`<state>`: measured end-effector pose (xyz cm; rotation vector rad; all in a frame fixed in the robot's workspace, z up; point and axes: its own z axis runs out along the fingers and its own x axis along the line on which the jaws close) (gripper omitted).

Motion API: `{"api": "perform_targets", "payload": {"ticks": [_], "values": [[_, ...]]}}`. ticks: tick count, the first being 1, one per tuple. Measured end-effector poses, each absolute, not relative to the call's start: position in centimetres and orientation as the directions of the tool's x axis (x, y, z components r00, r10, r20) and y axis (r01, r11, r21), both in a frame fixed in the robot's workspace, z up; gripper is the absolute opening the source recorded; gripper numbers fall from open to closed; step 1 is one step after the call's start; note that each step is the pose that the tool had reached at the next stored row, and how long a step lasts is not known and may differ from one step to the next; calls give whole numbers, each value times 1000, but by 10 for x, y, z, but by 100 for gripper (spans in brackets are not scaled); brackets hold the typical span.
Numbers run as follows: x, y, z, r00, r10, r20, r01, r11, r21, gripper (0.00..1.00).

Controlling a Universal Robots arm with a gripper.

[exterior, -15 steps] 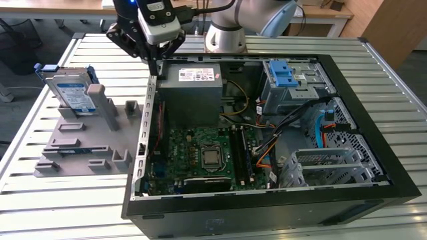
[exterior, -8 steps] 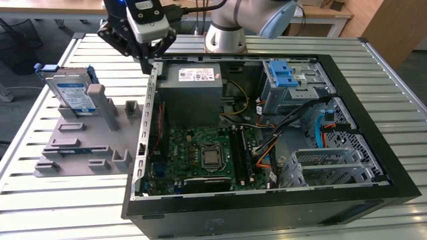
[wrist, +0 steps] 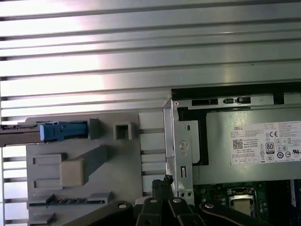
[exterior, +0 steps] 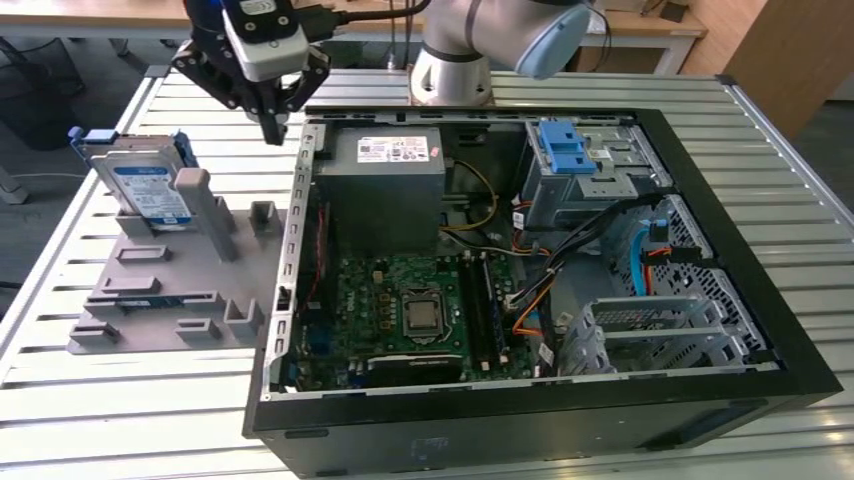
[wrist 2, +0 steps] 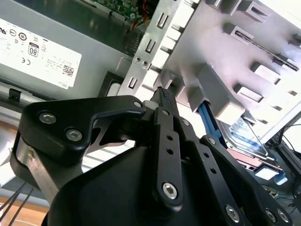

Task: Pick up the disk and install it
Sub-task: 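Reach for the disk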

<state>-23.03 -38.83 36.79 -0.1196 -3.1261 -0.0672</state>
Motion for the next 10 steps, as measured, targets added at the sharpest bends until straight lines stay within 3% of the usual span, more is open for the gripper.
{"api": "perform_targets", "payload": {"ticks": [10], "values": [[-250,-386,367,-997,76,14,77,996,43,11]]}}
